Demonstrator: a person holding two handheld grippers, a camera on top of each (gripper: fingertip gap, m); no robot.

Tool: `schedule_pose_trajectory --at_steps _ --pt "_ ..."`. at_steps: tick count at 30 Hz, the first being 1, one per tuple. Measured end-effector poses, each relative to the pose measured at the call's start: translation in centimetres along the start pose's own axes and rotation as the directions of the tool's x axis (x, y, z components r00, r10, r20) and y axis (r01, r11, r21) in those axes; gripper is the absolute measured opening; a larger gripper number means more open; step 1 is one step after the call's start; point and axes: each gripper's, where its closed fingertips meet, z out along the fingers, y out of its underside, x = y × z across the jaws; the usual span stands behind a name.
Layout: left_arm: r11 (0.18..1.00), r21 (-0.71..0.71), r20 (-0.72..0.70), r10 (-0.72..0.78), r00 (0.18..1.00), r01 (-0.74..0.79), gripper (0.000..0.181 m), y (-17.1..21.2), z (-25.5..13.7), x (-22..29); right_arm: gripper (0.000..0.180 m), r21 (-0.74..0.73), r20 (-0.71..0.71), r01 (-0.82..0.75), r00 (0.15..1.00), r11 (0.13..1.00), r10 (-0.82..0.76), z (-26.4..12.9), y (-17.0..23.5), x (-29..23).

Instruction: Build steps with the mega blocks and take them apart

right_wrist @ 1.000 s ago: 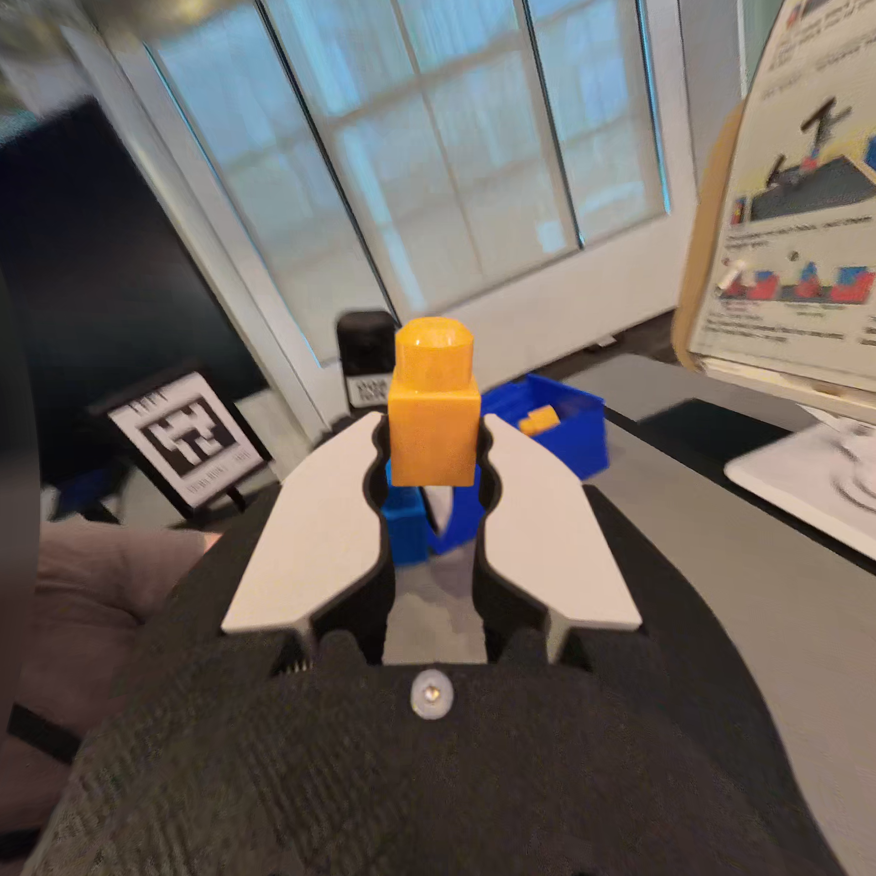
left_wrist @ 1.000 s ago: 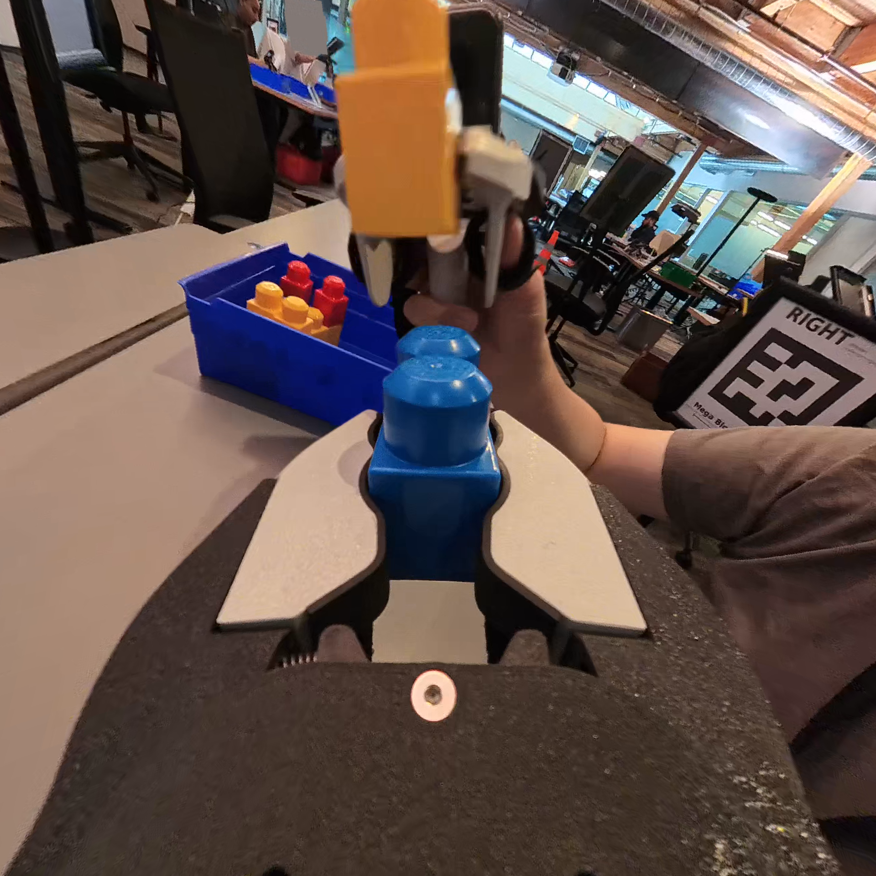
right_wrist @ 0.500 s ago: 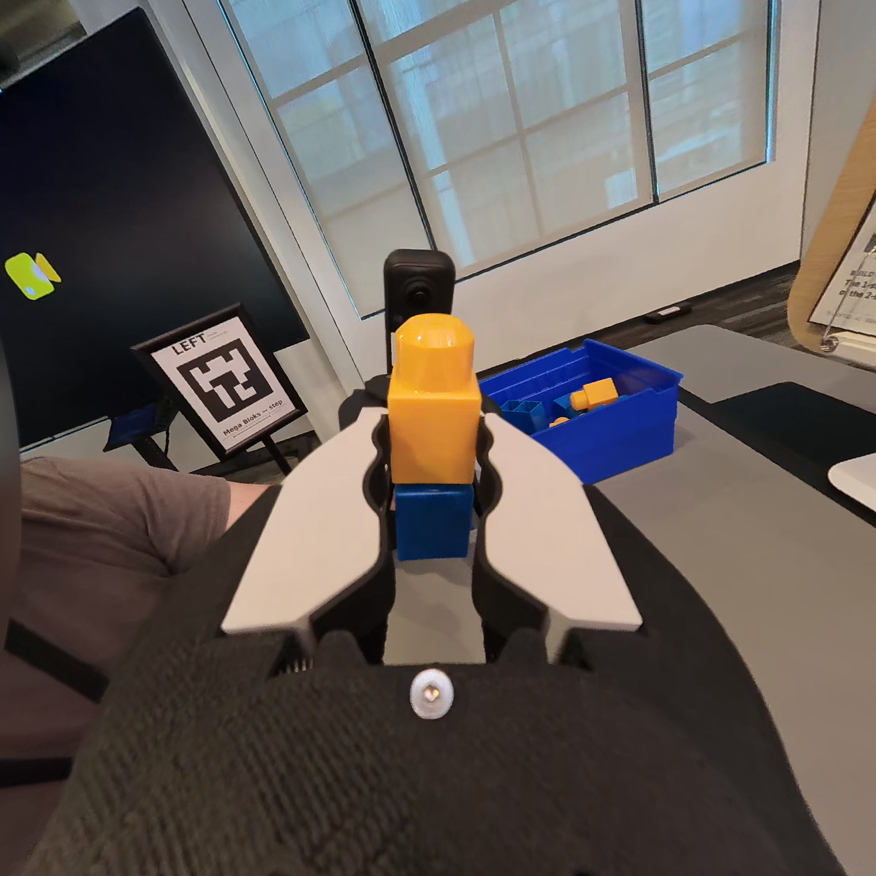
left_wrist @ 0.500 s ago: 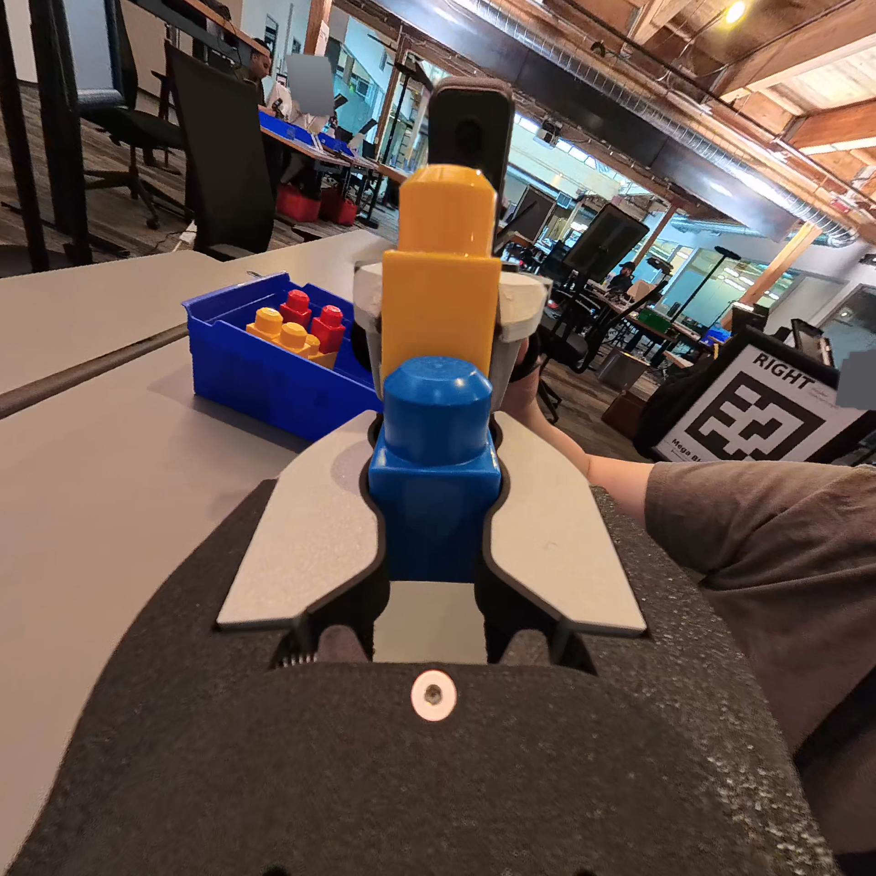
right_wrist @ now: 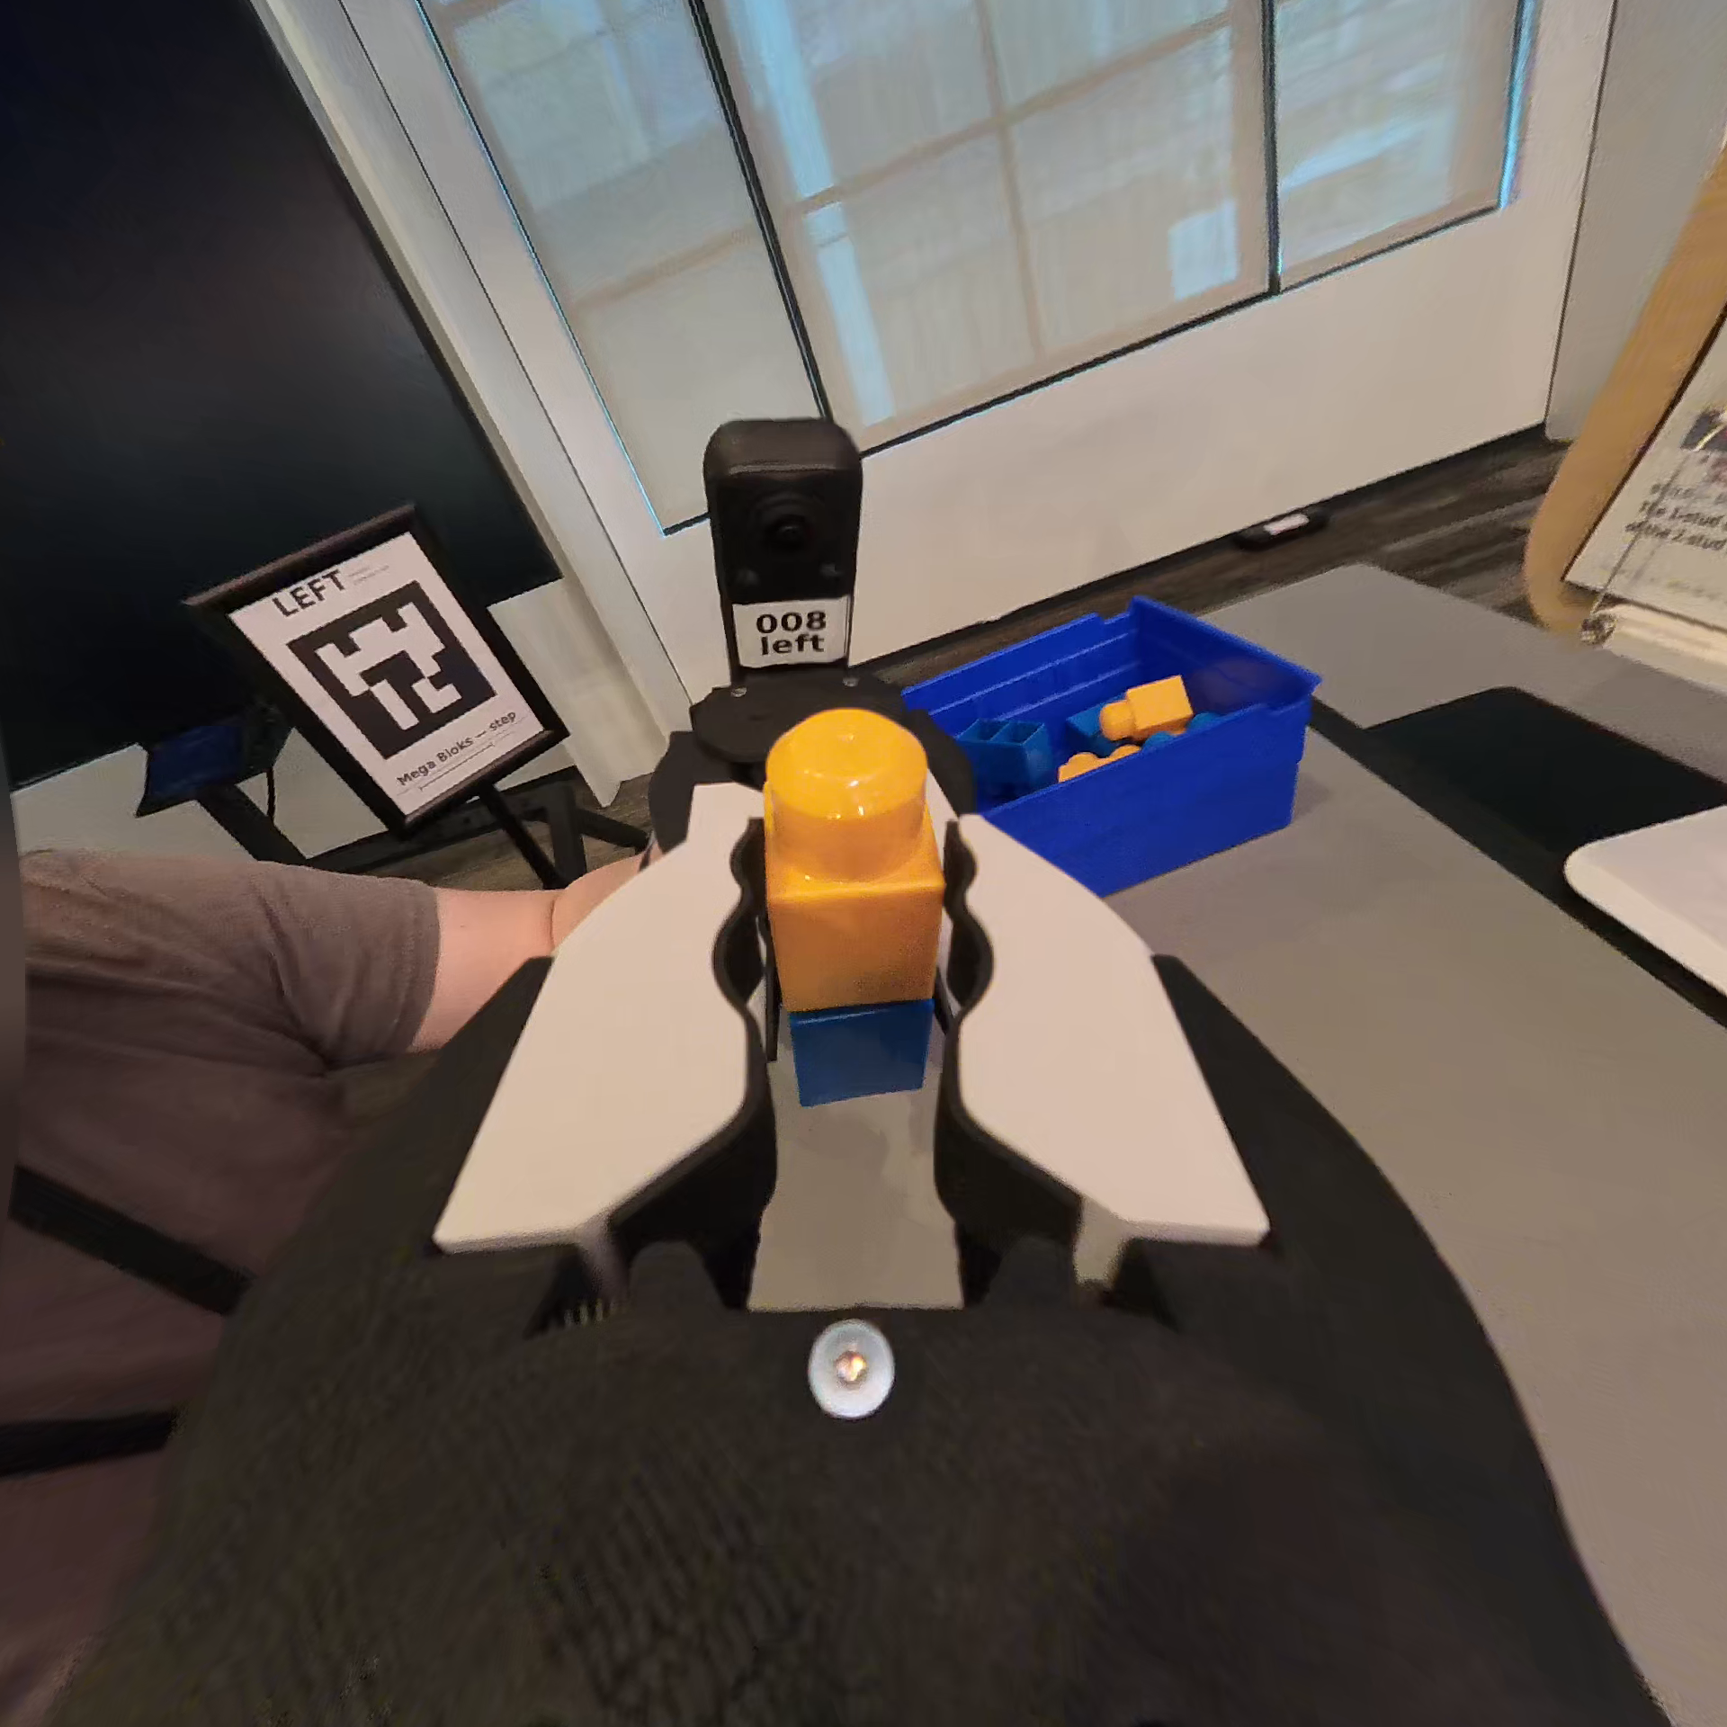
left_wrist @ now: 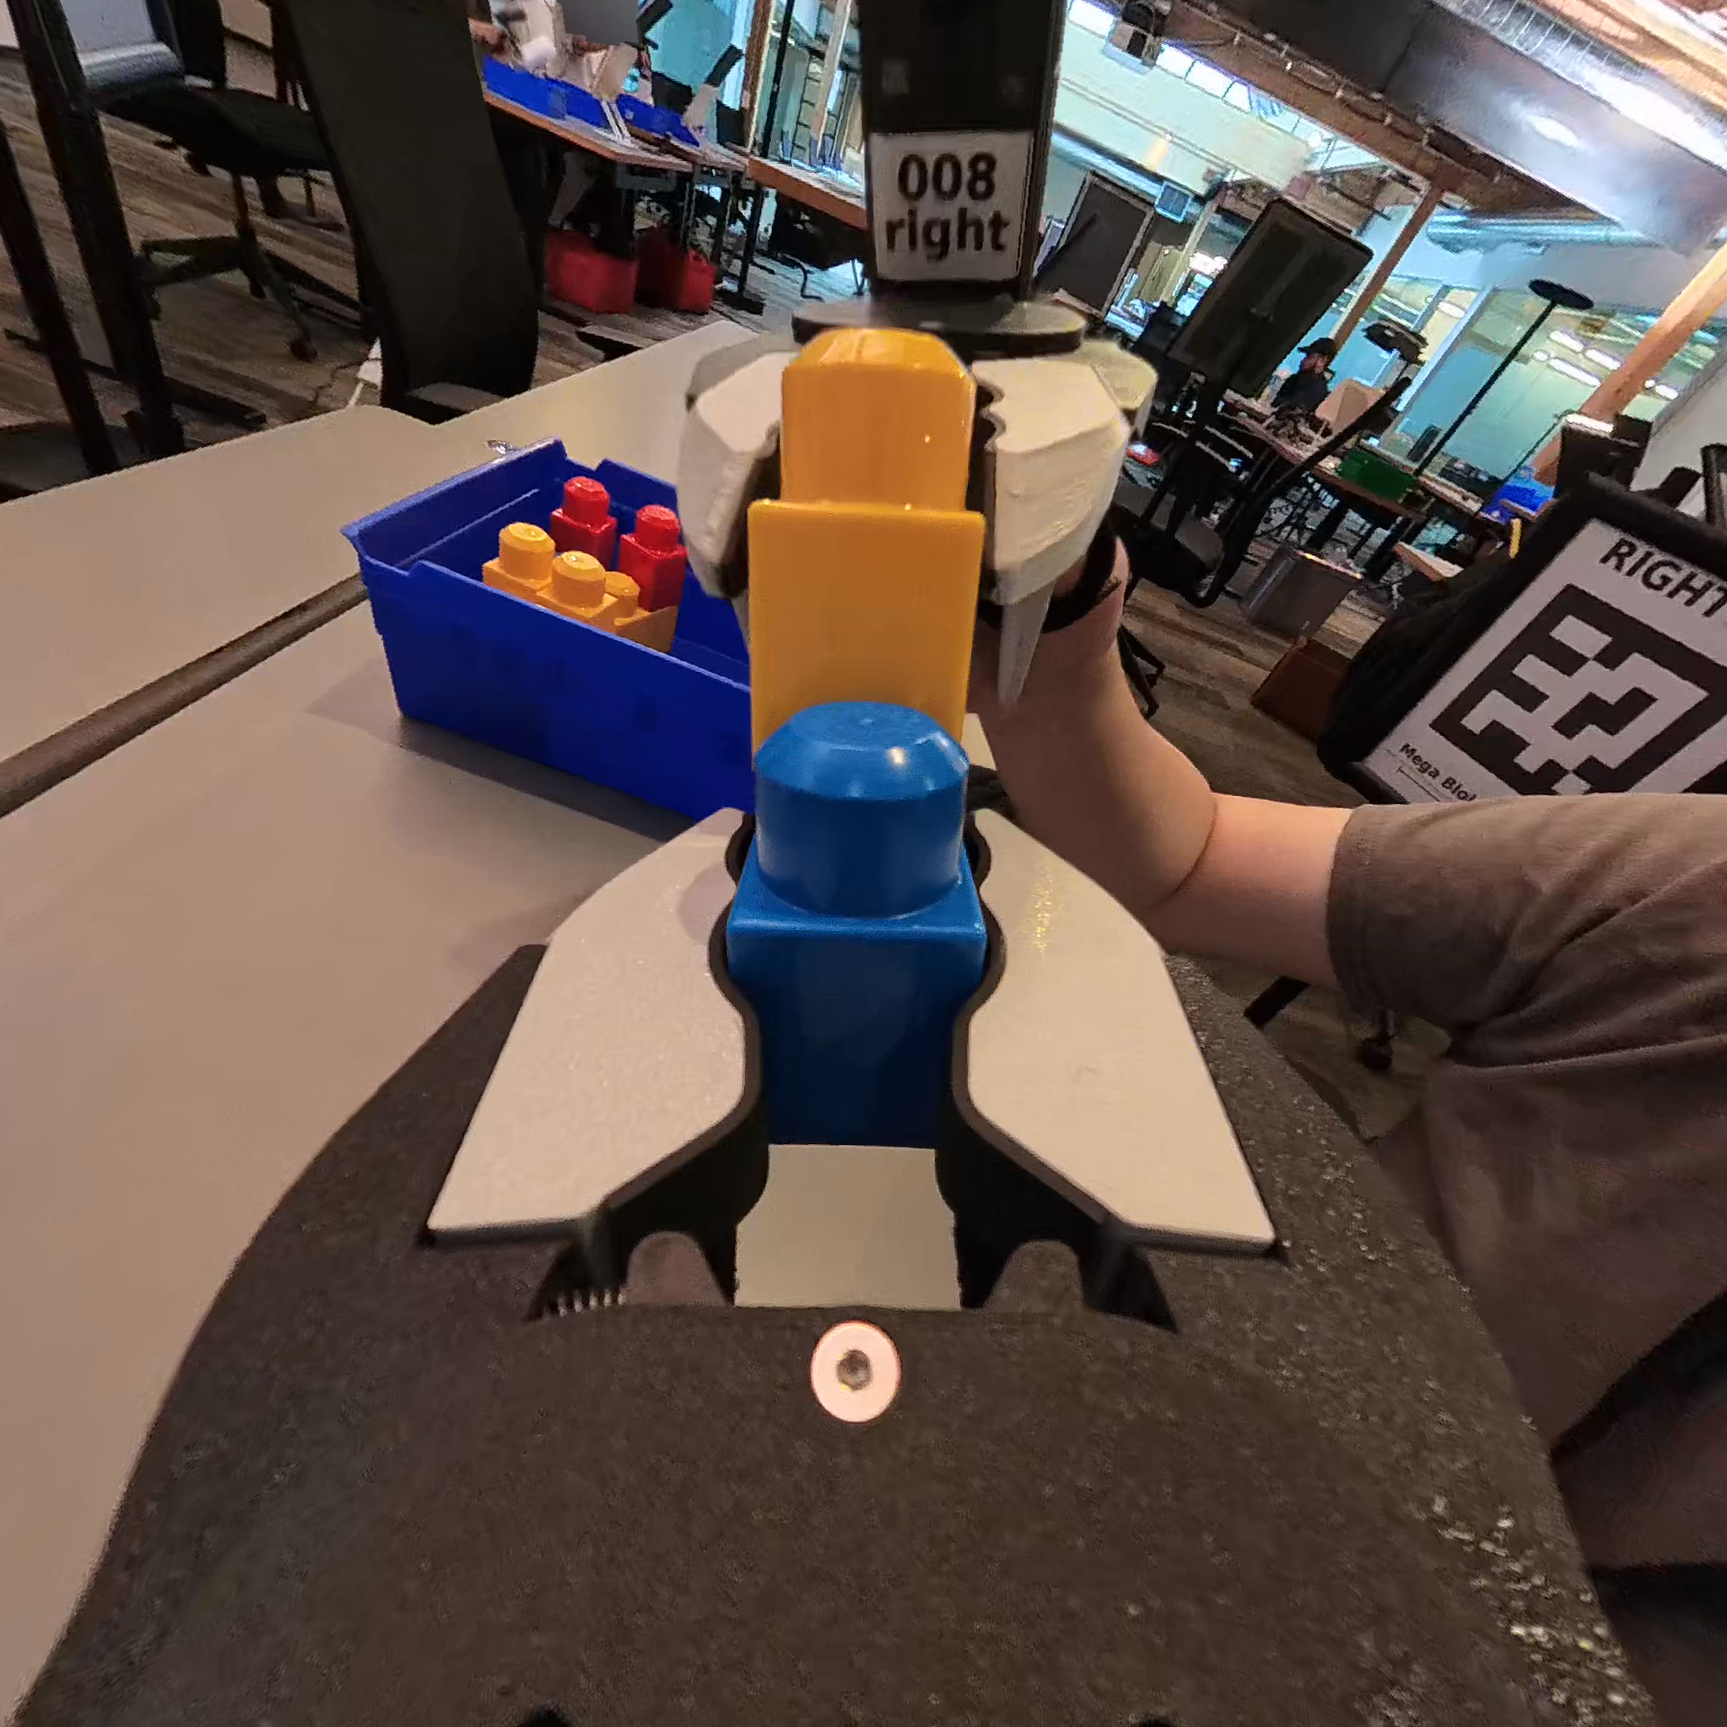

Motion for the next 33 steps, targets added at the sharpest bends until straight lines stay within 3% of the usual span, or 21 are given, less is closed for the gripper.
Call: schedule_pose_trajectory --at_steps 8,12,26,33 --pt "1.000 -0.009 -0.048 -0.015 0.999 0.015 0.041 0.2 0.2 0.7 0.037 -0.057 0.069 -0.013 0.997 0.998 0.017 -0.1 0.7 -0.6" --pt "0.997 0.036 -0.078 -0.062 0.995 0.065 0.041 -0.3 0.1 0.7 0.037 -0.036 0.044 0.013 0.999 0.999 -0.011 0.0 0.6 -0.4" --pt "0.999 0.045 -0.038 -0.027 0.999 0.029 0.040 -0.8 -0.5 0.6 0.037 -0.009 -0.005 0.032 0.999 0.999 -0.032 0.3 0.3 -0.6" --pt "1.000 -0.024 -0.103 -0.016 0.995 0.014 0.041 0.1 -0.4 1.0 0.037 -0.109 0.029 0.080 0.997 0.991 -0.078 0.2 1.2 -1.0"
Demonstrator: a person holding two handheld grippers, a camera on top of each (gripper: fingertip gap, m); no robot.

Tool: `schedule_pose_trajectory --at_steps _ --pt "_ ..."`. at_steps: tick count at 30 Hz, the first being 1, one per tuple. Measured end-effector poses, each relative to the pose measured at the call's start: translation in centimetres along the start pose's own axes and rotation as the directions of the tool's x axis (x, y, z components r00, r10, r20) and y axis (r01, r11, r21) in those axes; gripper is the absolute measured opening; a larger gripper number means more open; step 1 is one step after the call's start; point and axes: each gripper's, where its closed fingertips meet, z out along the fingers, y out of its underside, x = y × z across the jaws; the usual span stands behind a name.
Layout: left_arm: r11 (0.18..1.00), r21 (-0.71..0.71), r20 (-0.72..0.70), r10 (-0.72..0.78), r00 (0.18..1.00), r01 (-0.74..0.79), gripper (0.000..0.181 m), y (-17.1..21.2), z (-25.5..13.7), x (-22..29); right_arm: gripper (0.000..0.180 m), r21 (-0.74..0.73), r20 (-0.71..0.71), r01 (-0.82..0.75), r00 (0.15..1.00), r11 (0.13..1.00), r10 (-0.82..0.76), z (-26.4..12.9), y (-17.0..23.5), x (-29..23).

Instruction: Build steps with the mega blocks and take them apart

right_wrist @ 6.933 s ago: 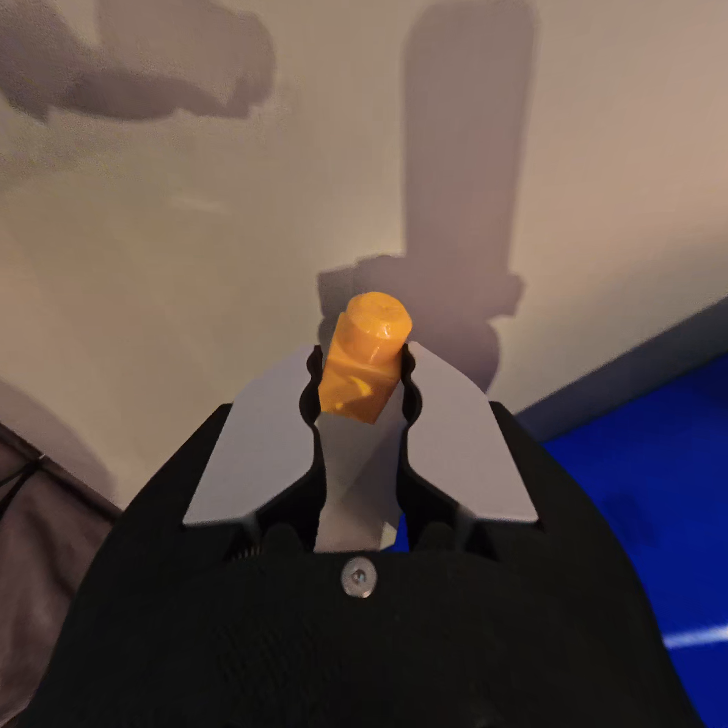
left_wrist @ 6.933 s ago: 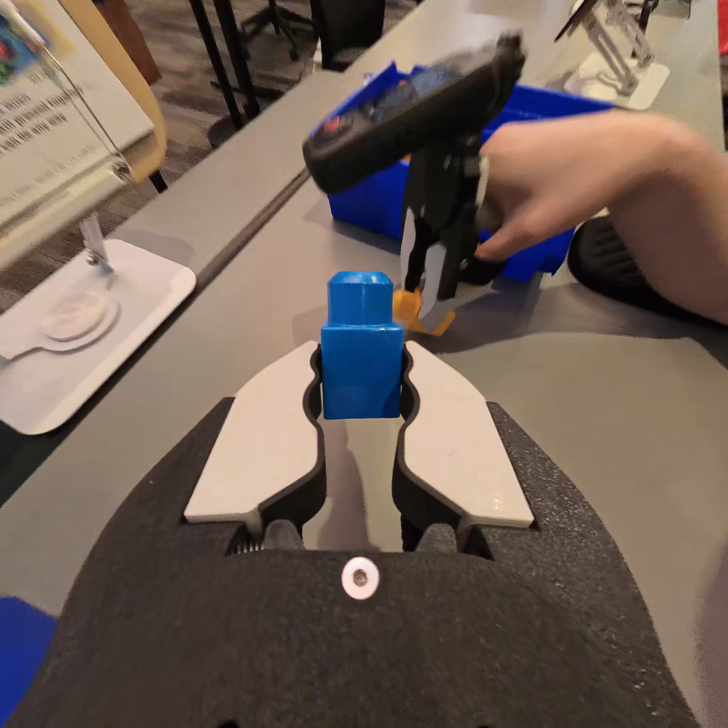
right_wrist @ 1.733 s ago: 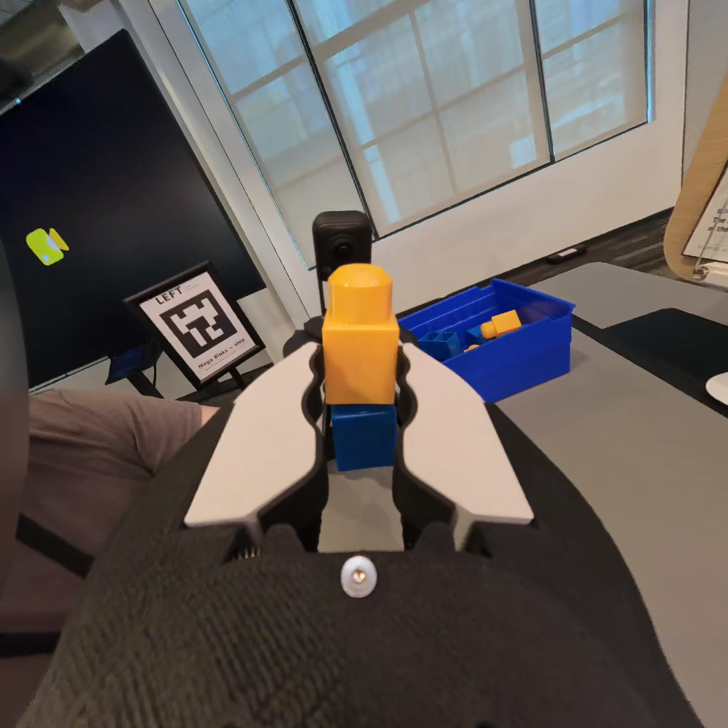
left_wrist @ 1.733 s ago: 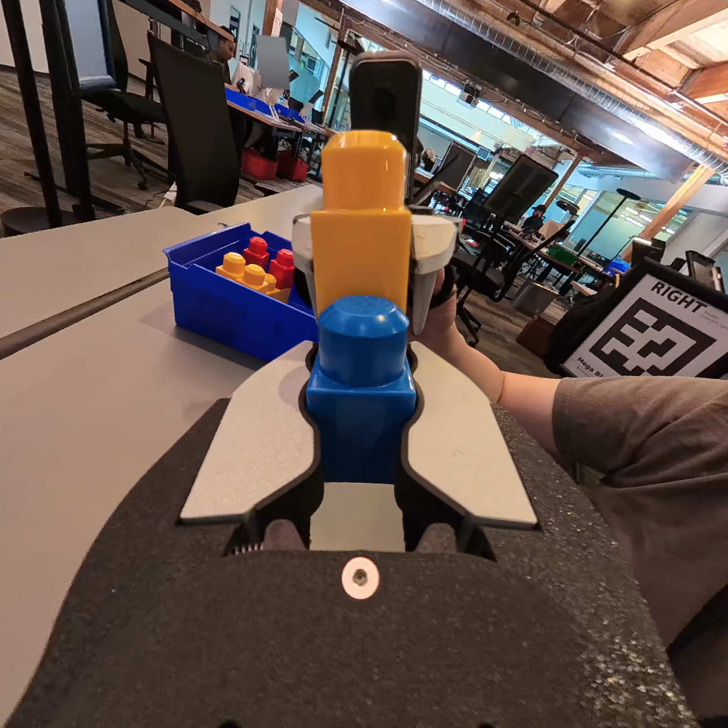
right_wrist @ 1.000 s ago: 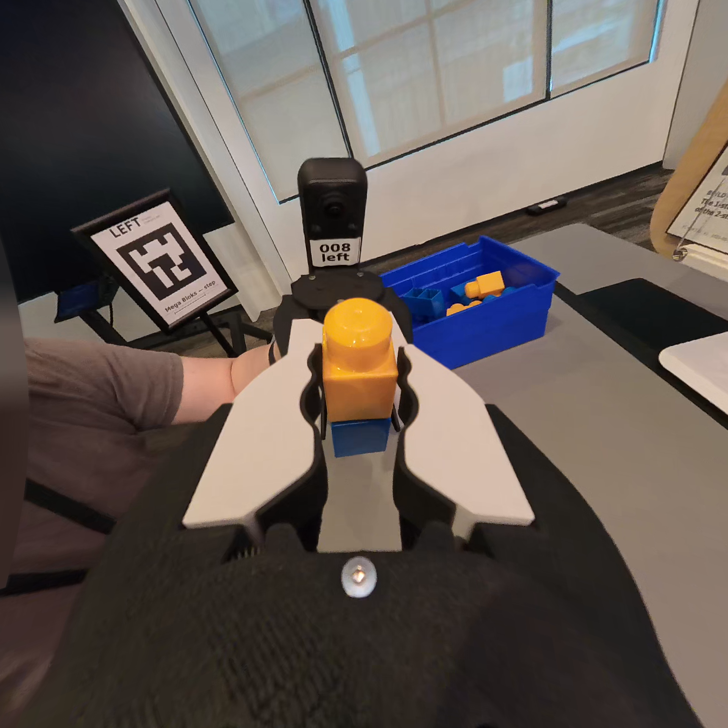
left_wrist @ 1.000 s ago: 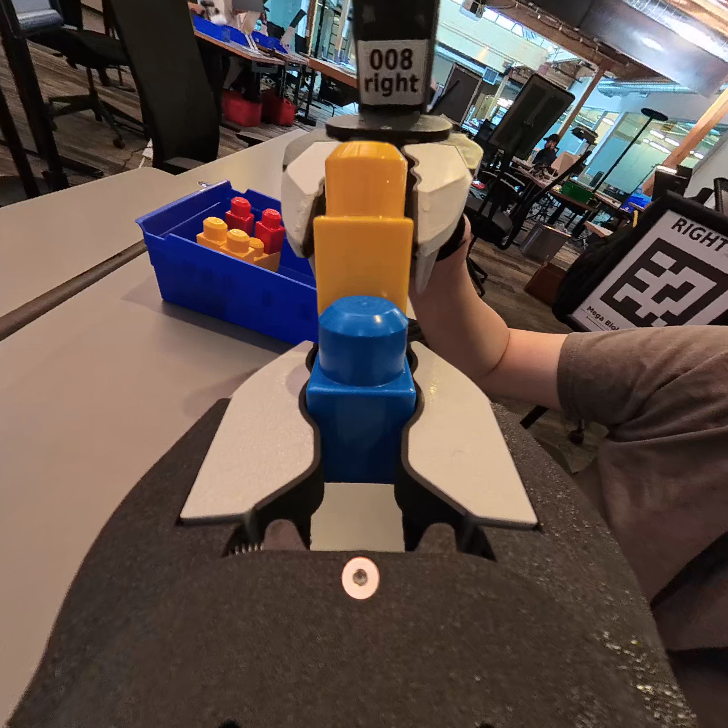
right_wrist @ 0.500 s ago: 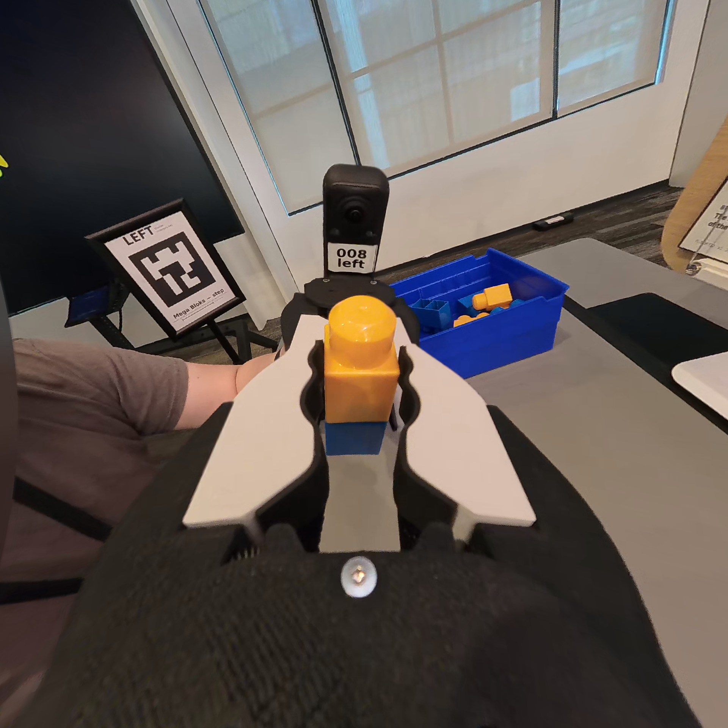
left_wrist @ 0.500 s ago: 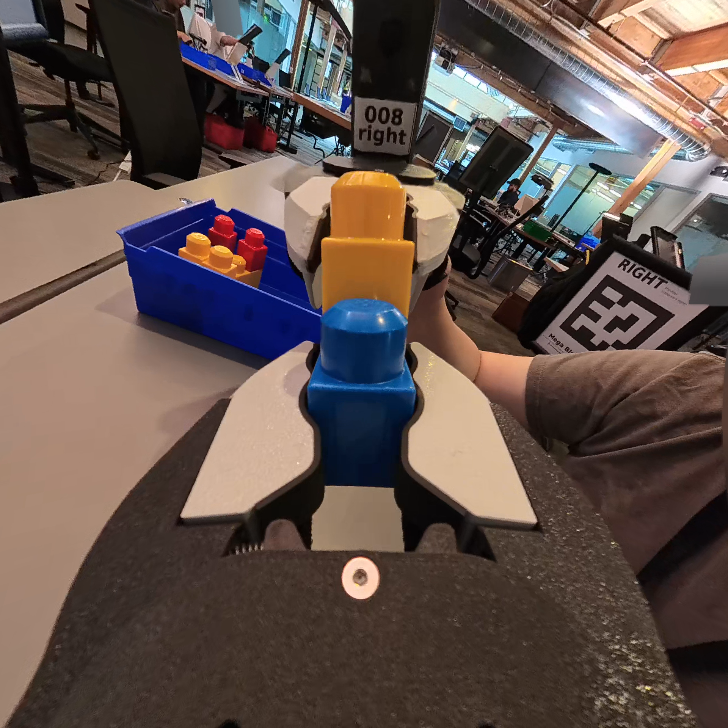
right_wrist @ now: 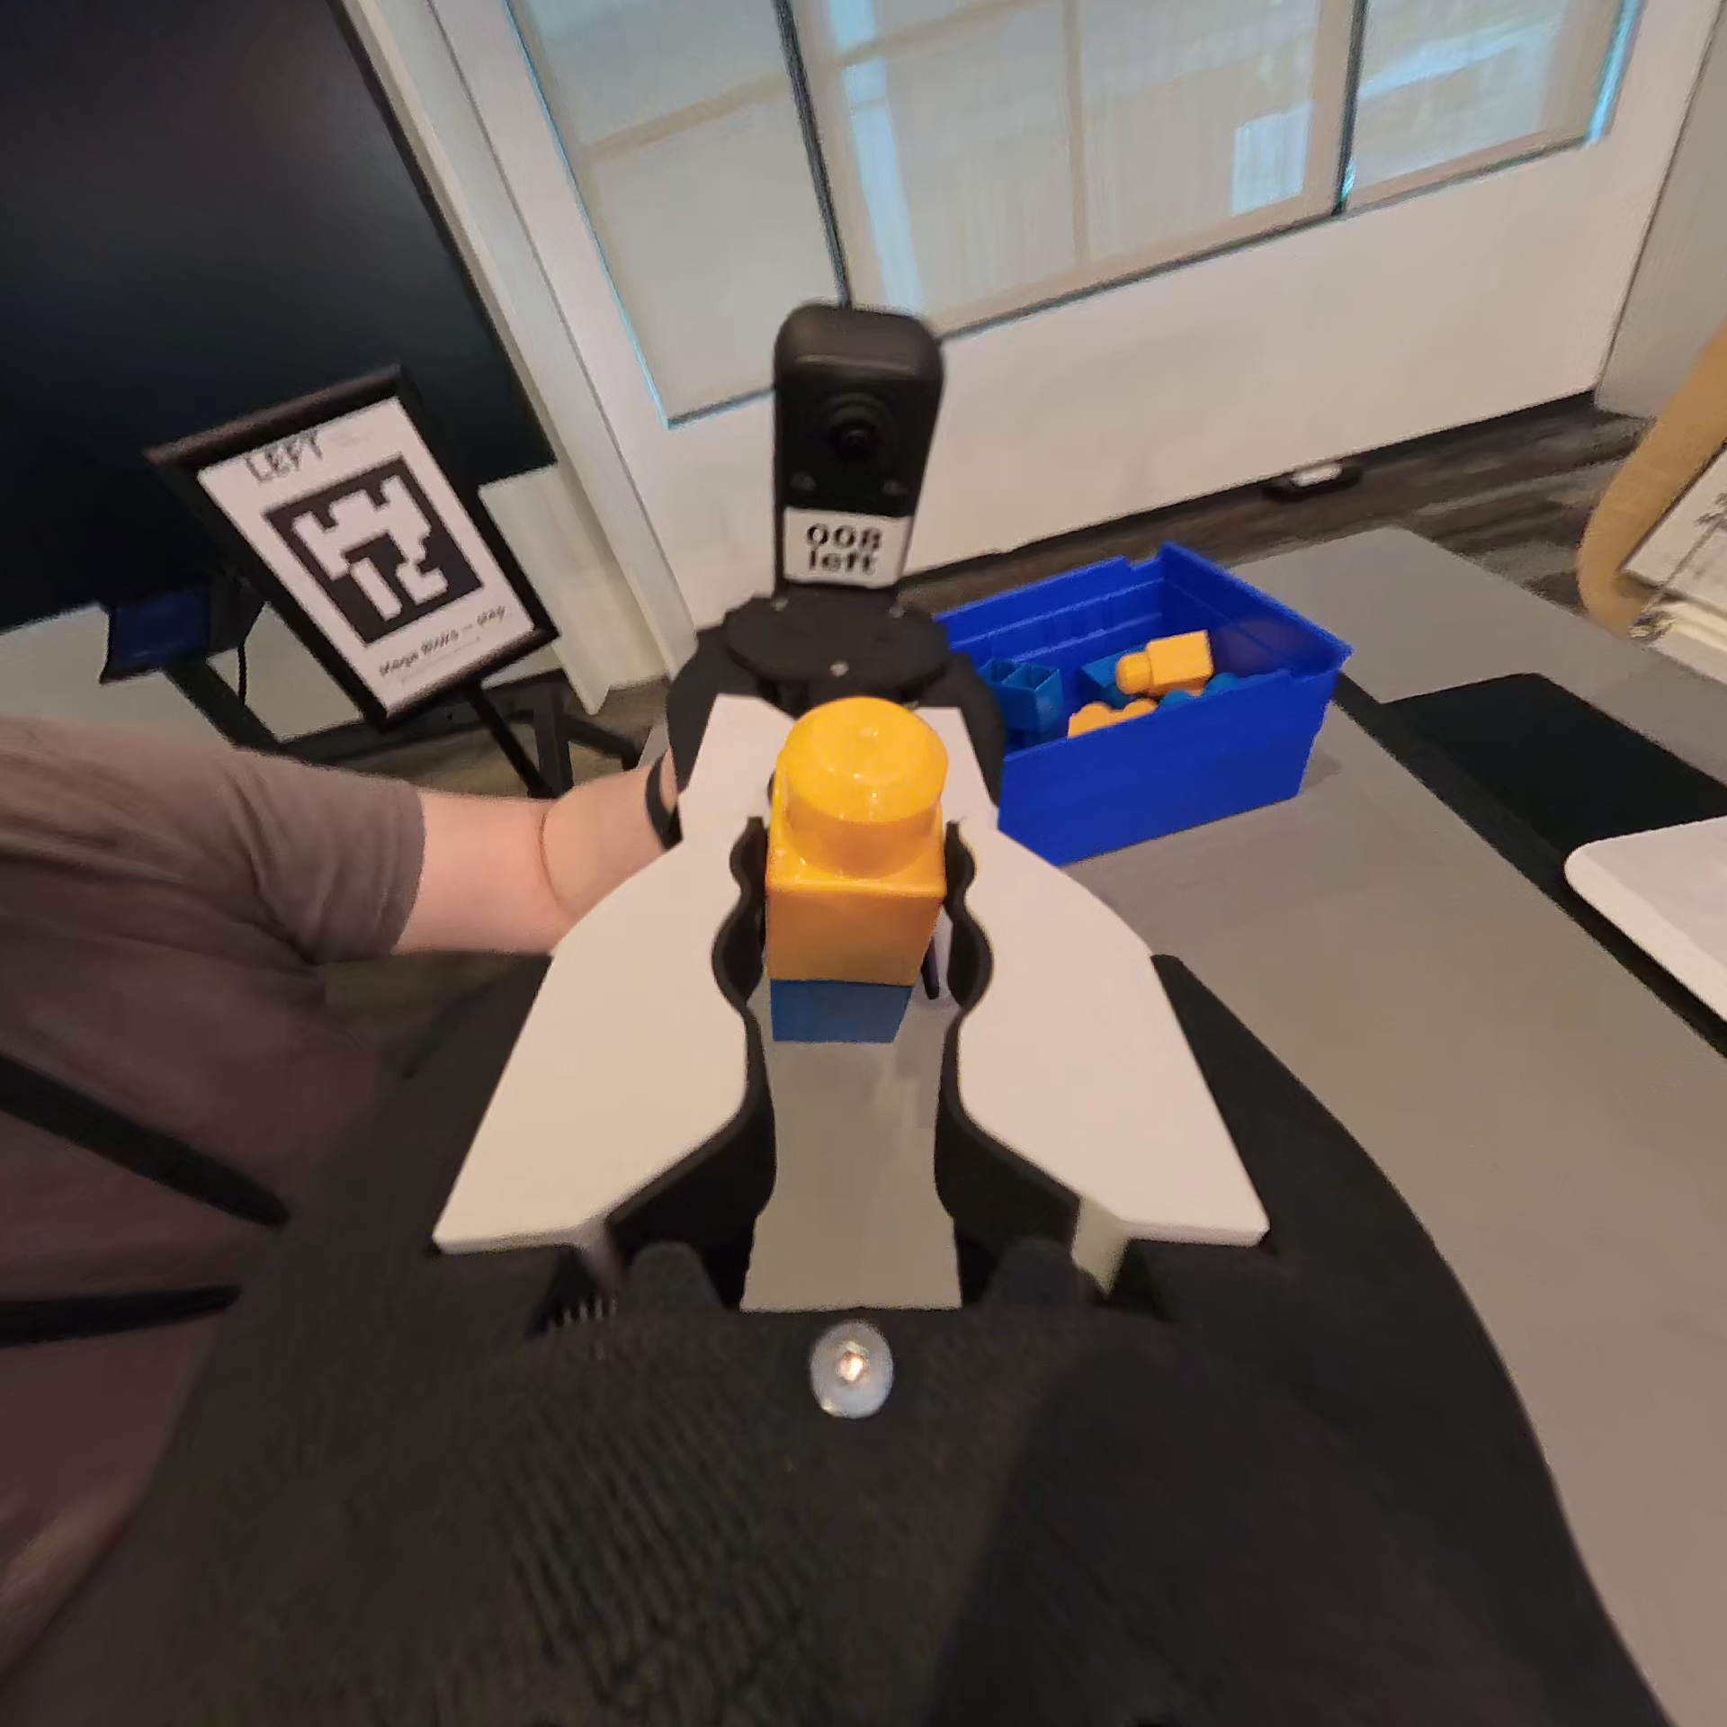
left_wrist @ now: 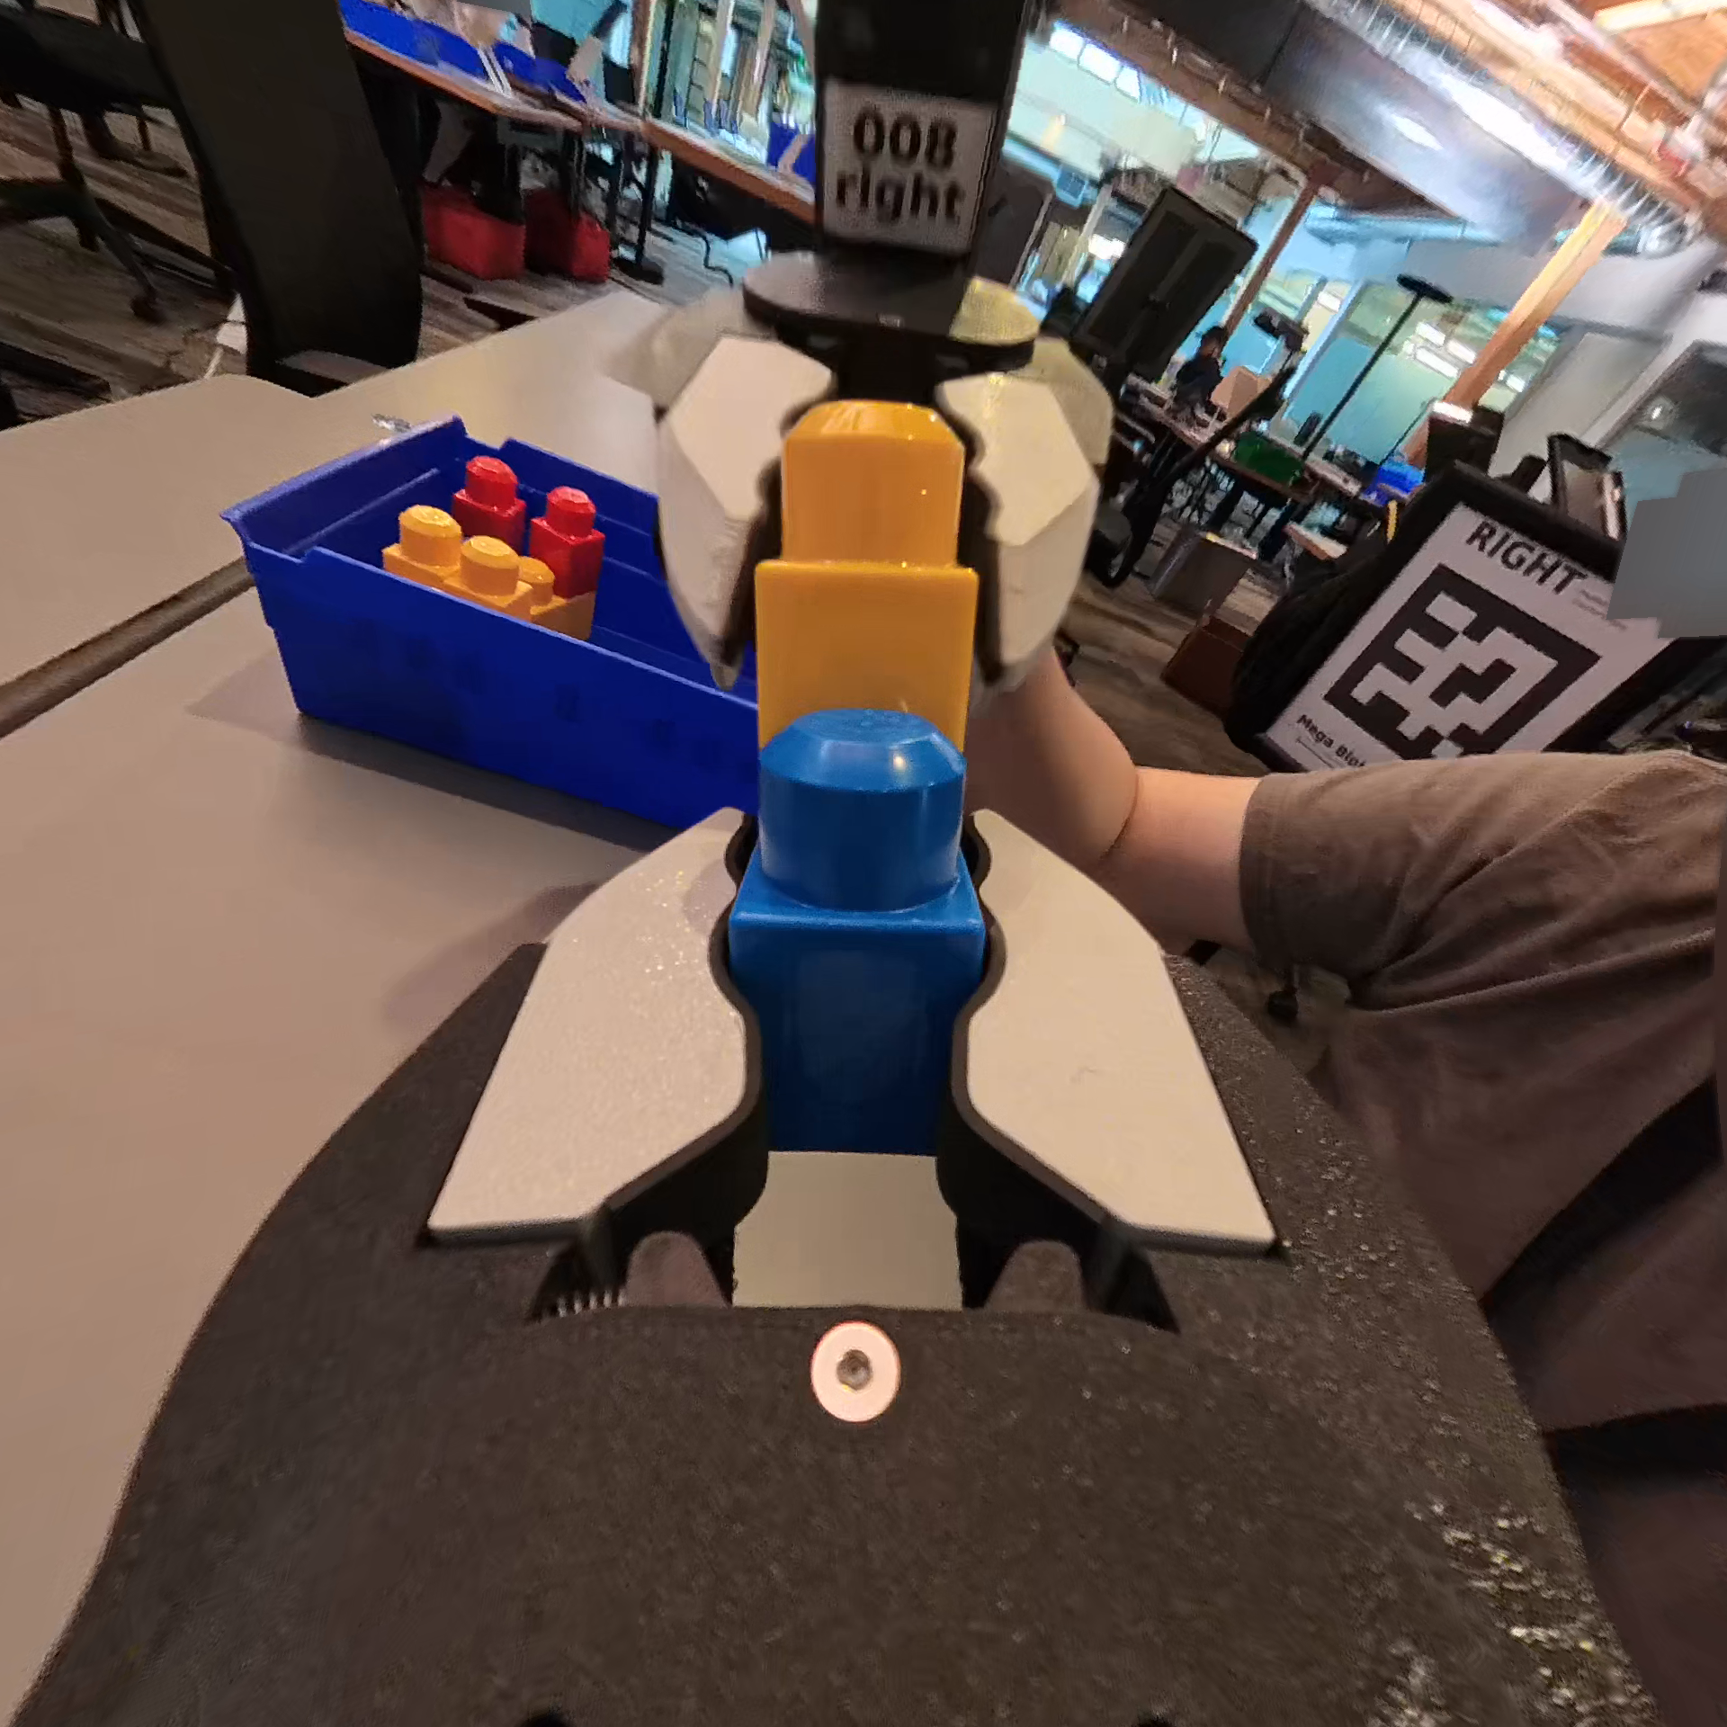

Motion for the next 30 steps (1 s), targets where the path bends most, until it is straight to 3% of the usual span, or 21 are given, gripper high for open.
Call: schedule_pose_trajectory --at_steps 3,7,10,13,16,21,27,30 --pt "0.998 -0.047 0.010 0.044 0.999 -0.044 0.041 0.7 0.3 0.1 0.057 -0.064 -0.040 0.019 0.999 0.998 -0.021 -0.5 0.5 0.1" --pt "0.996 -0.060 0.006 0.060 0.998 -0.060 0.041 1.0 0.6 0.2 0.037 -0.158 -0.005 0.021 1.000 0.987 -0.022 -0.7 1.6 -0.6" --pt "0.998 -0.024 -0.002 0.063 0.998 -0.063 0.075 0.1 0.5 0.8 0.037 -0.210 -0.080 0.069 0.993 0.975 -0.088 -2.1 1.3 -0.4" --pt "0.990 -0.037 0.035 0.134 0.990 -0.133 0.069 -0.3 -0.3 1.0 0.037 -0.220 -0.201 0.143 0.961 0.965 -0.188 -7.6 -0.7 -0.6" --pt "0.989 -0.036 0.027 0.144 0.989 -0.143 0.067 -0.6 -0.8 1.5 0.037 -0.223 -0.432 0.181 0.863 0.958 -0.263 -16.6 -1.8 0.9" --pt "0.988 -0.063 0.006 0.141 0.990 -0.140 0.064 -0.2 -0.6 1.7 0.037 -0.387 -0.634 0.020 0.721 0.922 -0.281 -28.0 5.0 6.1" --pt "0.982 -0.130 -0.021 0.133 0.991 -0.134 0.063 1.0 0.0 2.2 0.037 -0.468 -0.649 -0.199 0.739 0.861 -0.182 -30.0 13.1 12.3" --pt "0.983 -0.132 -0.034 0.125 0.992 -0.129 0.062 1.1 0.2 2.4 0.037 -0.555 -0.653 -0.286 0.731 0.781 -0.197 -30.5 16.2 13.8"
